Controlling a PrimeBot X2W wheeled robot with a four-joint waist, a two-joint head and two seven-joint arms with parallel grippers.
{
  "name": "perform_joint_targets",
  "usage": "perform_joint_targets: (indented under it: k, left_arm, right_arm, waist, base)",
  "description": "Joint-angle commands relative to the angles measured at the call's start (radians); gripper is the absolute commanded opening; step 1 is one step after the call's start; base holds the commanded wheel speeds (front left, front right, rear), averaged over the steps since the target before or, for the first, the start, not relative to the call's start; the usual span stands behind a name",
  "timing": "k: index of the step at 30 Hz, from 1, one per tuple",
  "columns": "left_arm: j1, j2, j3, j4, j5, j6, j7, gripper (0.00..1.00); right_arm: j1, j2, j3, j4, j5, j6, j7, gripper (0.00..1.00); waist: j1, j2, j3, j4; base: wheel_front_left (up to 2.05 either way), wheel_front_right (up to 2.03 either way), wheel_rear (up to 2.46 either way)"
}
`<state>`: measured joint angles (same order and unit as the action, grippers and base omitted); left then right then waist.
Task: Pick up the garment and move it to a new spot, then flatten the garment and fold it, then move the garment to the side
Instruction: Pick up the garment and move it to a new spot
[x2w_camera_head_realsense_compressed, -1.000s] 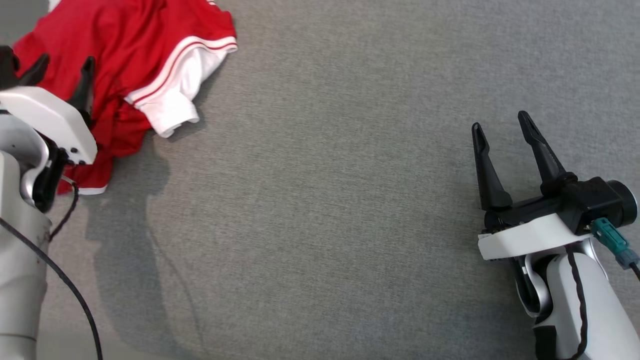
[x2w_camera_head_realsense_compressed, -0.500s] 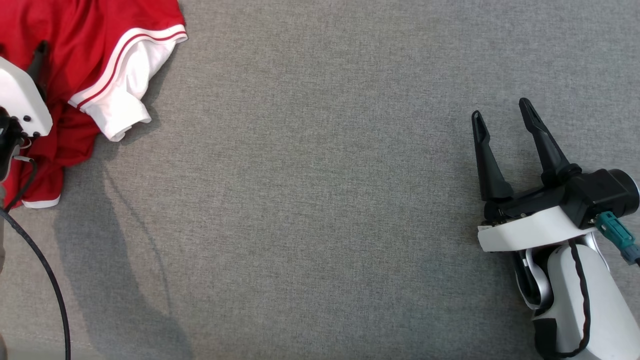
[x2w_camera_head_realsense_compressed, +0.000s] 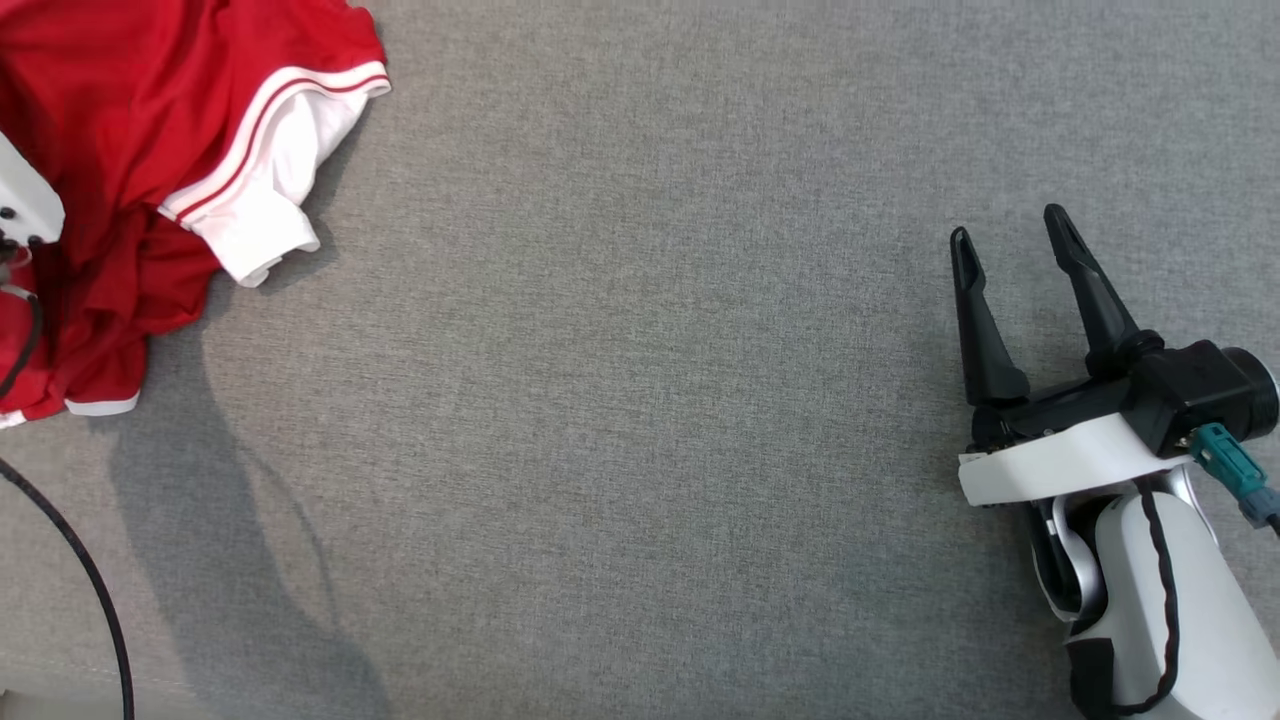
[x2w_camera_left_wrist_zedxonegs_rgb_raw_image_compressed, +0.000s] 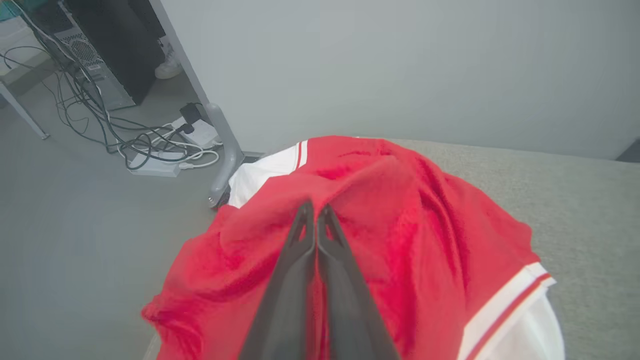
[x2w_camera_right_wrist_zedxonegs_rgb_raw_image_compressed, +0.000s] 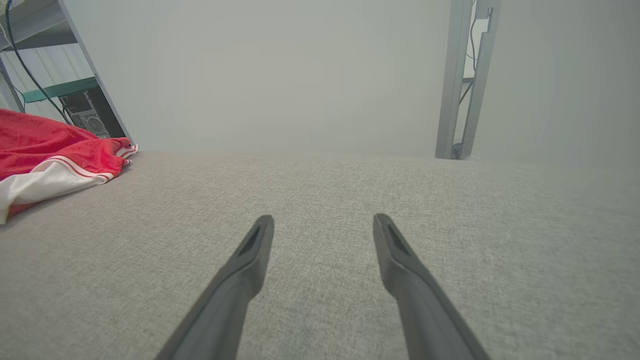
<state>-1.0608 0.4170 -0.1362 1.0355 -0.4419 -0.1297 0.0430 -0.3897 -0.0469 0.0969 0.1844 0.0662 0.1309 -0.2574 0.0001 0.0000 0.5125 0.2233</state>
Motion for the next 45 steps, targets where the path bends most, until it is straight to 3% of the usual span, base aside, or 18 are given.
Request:
perform_joint_targets:
  k: [1,3,13,20,25,35,40,45]
  left_arm:
    - [-0.015,0.001,0.011,-0.007,-0.018,-0.001,-0.036,0.00]
    - [-0.006,0.006,0.014,-0.024,-0.031,-0.001,-0.112,0.00]
    - [0.035,0.006,0.016,-0.158,-0.102,-0.001,-0.259,0.00]
    - [0.074,-0.025,0.018,-0.355,-0.179,-0.001,-0.263,0.00]
    - [0.131,-0.075,0.029,-0.545,-0.249,0.007,-0.204,0.00]
    - [0.255,-0.178,-0.037,-0.973,-0.304,0.122,-0.038,0.00]
    - [0.268,-0.221,-0.083,-1.089,-0.289,0.176,0.004,0.00]
    - [0.278,-0.253,-0.138,-1.115,-0.238,0.224,0.012,0.00]
  right_arm:
    - [0.006,-0.007,0.001,0.007,0.008,0.000,-0.009,1.00]
    - [0.010,-0.007,0.006,0.019,0.021,0.000,-0.009,1.00]
    - [0.037,-0.007,0.023,0.053,0.085,0.000,-0.009,1.00]
    - [0.077,-0.007,0.021,0.071,0.132,0.000,-0.009,1.00]
    - [0.100,-0.007,0.023,0.065,0.156,0.000,-0.010,1.00]
    - [0.110,-0.007,0.019,0.040,0.186,0.000,-0.010,1.00]
    - [0.101,-0.007,0.006,0.028,0.201,0.000,-0.010,1.00]
    - [0.093,-0.006,-0.021,0.009,0.213,0.000,-0.010,1.00]
  waist:
    - [-0.0001,0.0000,-0.020,0.005]
    - [-0.0001,0.0000,-0.057,0.007]
    - [-0.0001,0.0000,-0.190,0.008]
    - [-0.0001,0.0000,-0.280,-0.003]
    - [-0.0001,0.0000,-0.331,-0.033]
    - [-0.0001,0.0000,-0.364,-0.160]
    - [-0.0001,0.0000,-0.353,-0.255]
    - [-0.0001,0.0000,-0.321,-0.346]
  base:
    - [0.00,0.00,0.00]
    - [0.00,0.00,0.00]
    - [0.00,0.00,0.00]
    - [0.00,0.00,0.00]
    - [0.00,0.00,0.00]
    - [0.00,0.00,0.00]
    - [0.00,0.00,0.00]
    - [0.00,0.00,0.00]
